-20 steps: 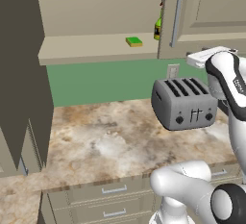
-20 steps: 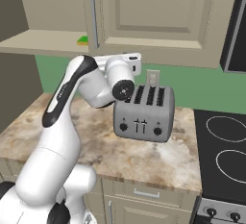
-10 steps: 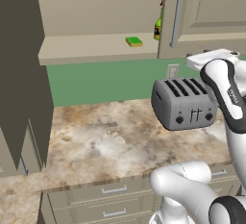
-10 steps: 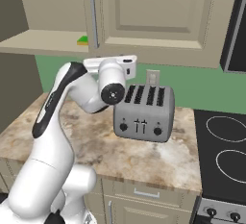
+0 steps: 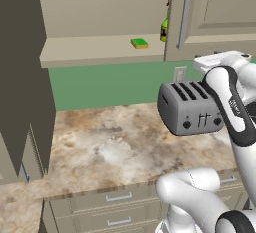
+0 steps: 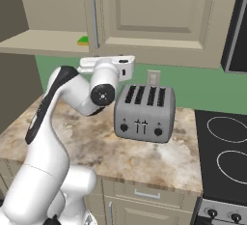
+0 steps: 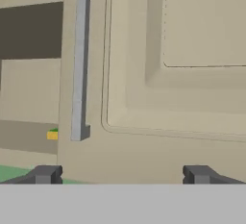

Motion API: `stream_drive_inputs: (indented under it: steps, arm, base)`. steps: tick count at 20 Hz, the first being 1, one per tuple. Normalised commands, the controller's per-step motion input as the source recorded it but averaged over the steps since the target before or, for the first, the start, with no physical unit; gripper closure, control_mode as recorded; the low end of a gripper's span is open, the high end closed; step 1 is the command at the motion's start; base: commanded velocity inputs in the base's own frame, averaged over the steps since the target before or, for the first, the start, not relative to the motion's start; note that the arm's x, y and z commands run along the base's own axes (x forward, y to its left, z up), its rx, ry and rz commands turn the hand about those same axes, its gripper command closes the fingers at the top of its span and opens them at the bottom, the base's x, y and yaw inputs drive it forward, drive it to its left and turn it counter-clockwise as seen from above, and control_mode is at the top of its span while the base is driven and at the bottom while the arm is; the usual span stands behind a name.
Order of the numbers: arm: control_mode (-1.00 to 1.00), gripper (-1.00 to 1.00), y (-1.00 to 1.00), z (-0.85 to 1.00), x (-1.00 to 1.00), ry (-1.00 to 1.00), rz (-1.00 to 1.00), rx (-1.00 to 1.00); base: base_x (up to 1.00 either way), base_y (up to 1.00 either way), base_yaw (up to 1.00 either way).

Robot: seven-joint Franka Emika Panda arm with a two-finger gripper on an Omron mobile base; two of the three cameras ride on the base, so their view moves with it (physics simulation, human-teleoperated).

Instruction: Pick up the spray and sponge from the sink, and place them back in the cabinet, and close the cabinet doors.

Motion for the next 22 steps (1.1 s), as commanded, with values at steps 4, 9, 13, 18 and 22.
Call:
stream_drive_inputs:
  steps: [4, 9, 13, 18, 22]
  arm:
    - [-1.00, -1.00, 0.00, 0.07, -0.16, 0.00, -0.06, 0.00]
    - [-1.00, -1.00, 0.00, 0.01, -0.26, 0.00, -0.03, 0.00]
    - [-1.00, -1.00, 0.00, 0.00, -0.38, 0.00, 0.00, 0.00]
    - [-1.00, -1.00, 0.00, 0.00, -0.41, 0.00, 0.00, 0.00]
    - [-1.00, -1.00, 0.03, 0.00, -0.47, 0.00, 0.00, 0.00]
  base:
    - [0.00, 0.00, 0.00]
    - [0.00, 0.00, 0.00]
    - [0.00, 0.00, 0.00]
    - [0.00, 0.00, 0.00]
    - [0.00, 0.00, 0.00]
